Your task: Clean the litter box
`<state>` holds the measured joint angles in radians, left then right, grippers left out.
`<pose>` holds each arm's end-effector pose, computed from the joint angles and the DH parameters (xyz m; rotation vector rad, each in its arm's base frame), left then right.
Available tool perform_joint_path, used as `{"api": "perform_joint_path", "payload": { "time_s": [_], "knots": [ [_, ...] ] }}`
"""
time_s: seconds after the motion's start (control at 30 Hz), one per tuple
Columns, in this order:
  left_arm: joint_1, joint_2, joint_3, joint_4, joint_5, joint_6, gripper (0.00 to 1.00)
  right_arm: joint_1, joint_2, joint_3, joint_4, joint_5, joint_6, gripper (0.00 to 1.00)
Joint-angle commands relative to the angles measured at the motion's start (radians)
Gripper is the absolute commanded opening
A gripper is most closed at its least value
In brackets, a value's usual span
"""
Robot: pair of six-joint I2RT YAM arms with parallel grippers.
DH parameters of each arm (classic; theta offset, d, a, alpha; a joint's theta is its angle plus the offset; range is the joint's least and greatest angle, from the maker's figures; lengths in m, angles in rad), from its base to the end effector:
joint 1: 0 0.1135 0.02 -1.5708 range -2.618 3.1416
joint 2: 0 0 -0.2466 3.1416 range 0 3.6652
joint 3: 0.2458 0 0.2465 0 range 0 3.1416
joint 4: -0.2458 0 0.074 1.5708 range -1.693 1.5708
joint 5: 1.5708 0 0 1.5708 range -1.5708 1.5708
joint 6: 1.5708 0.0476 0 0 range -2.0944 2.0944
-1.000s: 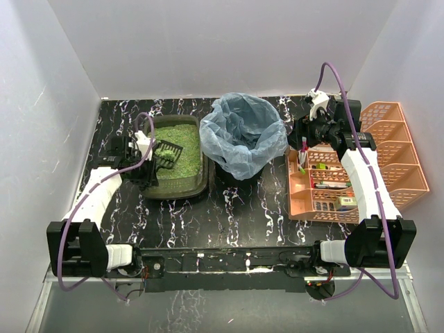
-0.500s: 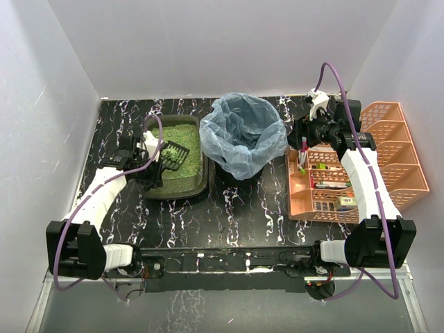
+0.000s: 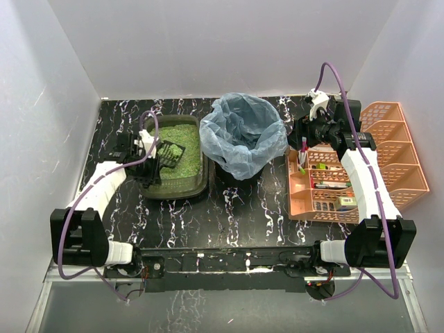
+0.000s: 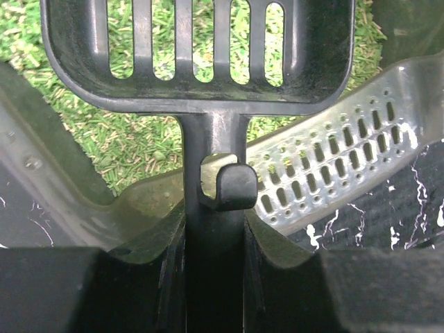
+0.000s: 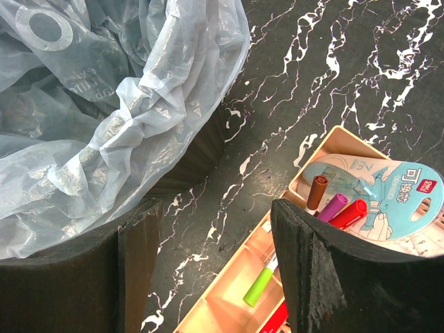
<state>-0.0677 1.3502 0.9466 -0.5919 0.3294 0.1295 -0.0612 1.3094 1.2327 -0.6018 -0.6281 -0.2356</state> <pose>0.2726 -0.0339 0.2155 0.3729 2.5059 -0.3973 0.2880 0.0104 0.3226 -0.5137 2.0874 0.5321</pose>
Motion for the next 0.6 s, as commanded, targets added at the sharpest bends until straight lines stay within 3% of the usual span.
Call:
{"api": "perform_joint_path", "payload": {
  "time_s": [0.0,0.1,0.27,0.57],
  "knots": [
    [0.036,-0.096,-0.055,0.046,0.053,-0.017,0.0,-0.005,-0.021,0.017,0.069,-0.018,-0.015,0.69],
    [0.038,-0.05,-0.012,0.022,0.104,-0.018,0.0,-0.005,-0.014,0.024,0.058,-0.021,-0.014,0.69],
    [0.064,-0.15,-0.067,0.042,0.093,-0.005,0.0,-0.005,-0.017,0.031,0.058,-0.022,-0.014,0.69],
    [0.064,-0.172,0.017,-0.068,0.073,0.028,0.0,-0.004,-0.03,0.03,0.049,-0.027,-0.015,0.69]
  ]
}}
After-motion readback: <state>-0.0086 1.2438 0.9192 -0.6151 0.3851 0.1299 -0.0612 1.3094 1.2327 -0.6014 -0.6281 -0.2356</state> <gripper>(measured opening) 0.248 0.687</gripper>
